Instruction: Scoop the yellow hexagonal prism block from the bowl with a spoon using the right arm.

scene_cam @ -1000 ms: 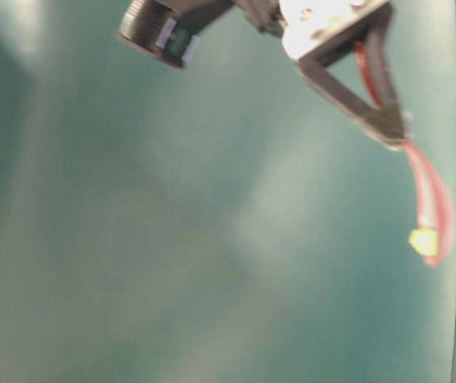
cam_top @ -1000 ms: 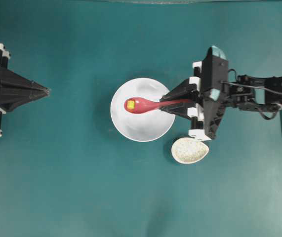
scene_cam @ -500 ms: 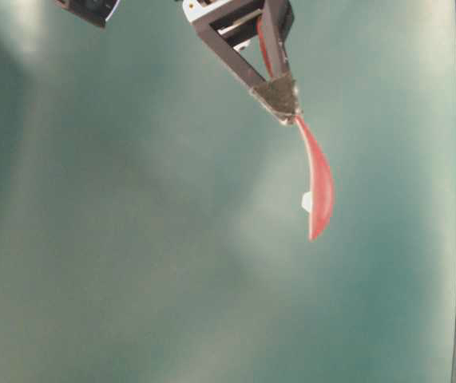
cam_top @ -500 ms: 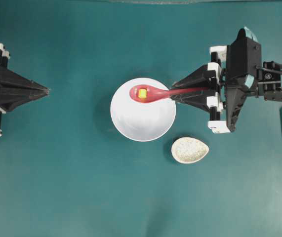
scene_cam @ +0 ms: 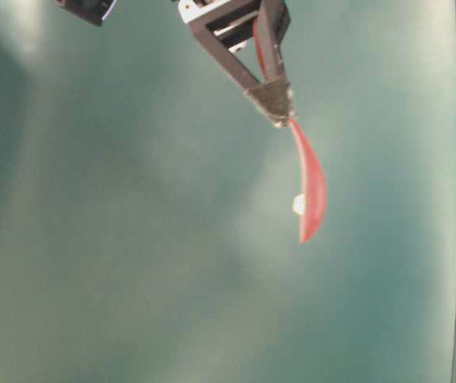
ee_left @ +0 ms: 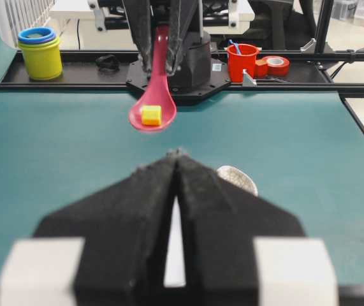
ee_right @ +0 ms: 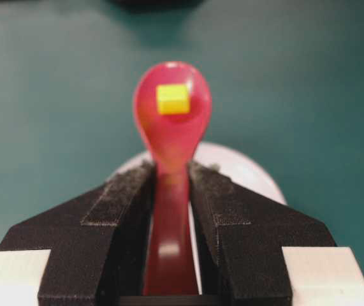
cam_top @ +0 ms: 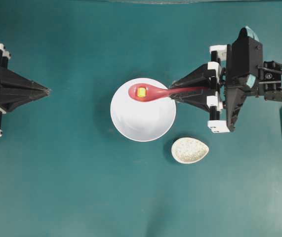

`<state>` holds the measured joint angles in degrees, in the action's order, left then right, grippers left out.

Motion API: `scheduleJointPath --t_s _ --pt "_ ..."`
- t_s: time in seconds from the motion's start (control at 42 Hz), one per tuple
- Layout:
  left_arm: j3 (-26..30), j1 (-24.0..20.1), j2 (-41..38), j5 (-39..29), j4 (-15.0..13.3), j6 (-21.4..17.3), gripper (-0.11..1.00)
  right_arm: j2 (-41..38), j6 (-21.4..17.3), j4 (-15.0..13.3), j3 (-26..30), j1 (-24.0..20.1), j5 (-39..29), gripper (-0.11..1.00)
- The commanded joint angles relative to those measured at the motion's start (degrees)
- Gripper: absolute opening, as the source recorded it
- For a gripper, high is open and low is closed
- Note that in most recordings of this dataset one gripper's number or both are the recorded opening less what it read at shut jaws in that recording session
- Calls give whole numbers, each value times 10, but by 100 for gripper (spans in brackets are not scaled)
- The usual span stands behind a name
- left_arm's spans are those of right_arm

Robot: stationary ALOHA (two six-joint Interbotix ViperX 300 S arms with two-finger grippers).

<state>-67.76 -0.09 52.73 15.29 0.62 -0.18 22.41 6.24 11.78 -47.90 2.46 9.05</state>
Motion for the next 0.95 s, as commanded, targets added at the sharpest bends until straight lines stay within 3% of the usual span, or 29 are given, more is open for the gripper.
scheduleJointPath --t_s 0.0,0.929 --pt "11 1 -4 4 1 0 0 9 0 -1 14 0 12 23" --pt "11 1 0 2 4 -4 0 10 -2 -1 14 0 3 23"
